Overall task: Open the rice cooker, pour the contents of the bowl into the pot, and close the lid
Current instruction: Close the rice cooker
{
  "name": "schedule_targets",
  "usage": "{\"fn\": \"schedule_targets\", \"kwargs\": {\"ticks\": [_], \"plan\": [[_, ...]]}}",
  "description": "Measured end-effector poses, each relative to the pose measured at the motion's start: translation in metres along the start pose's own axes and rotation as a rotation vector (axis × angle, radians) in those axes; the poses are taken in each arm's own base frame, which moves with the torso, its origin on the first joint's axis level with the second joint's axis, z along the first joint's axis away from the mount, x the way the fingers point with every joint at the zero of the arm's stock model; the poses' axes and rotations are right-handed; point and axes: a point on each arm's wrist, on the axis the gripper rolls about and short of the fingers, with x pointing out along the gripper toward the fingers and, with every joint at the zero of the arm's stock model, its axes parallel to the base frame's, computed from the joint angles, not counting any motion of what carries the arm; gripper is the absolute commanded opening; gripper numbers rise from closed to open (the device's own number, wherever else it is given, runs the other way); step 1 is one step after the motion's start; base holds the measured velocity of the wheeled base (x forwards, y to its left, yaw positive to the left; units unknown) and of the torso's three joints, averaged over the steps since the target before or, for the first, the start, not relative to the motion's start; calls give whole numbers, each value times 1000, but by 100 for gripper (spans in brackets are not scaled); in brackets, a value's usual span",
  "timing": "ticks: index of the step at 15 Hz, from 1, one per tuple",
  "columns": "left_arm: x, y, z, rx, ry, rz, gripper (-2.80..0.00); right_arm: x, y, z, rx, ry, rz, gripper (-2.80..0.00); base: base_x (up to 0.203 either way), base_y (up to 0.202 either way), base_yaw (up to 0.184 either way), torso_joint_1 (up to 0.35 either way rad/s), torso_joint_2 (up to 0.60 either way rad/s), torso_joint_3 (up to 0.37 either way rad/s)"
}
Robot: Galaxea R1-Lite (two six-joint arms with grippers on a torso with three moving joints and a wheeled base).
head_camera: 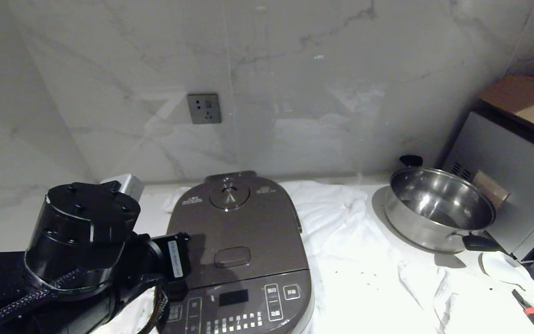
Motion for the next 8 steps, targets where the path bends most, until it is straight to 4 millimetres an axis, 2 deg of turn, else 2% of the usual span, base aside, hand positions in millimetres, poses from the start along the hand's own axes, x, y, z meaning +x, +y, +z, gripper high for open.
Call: {"fn": "schedule_targets", "kwargs": {"ticks": [4,8], "plan": [[-14,5,9,-27,-36,-23,-280,0,0,0,0,0,0,-280,0,0,0,0,0,0],[-41,27,20,-23,-116,-18,-280,0,0,0,-1,0,0,-280,0,0,0,0,0,0]]}}
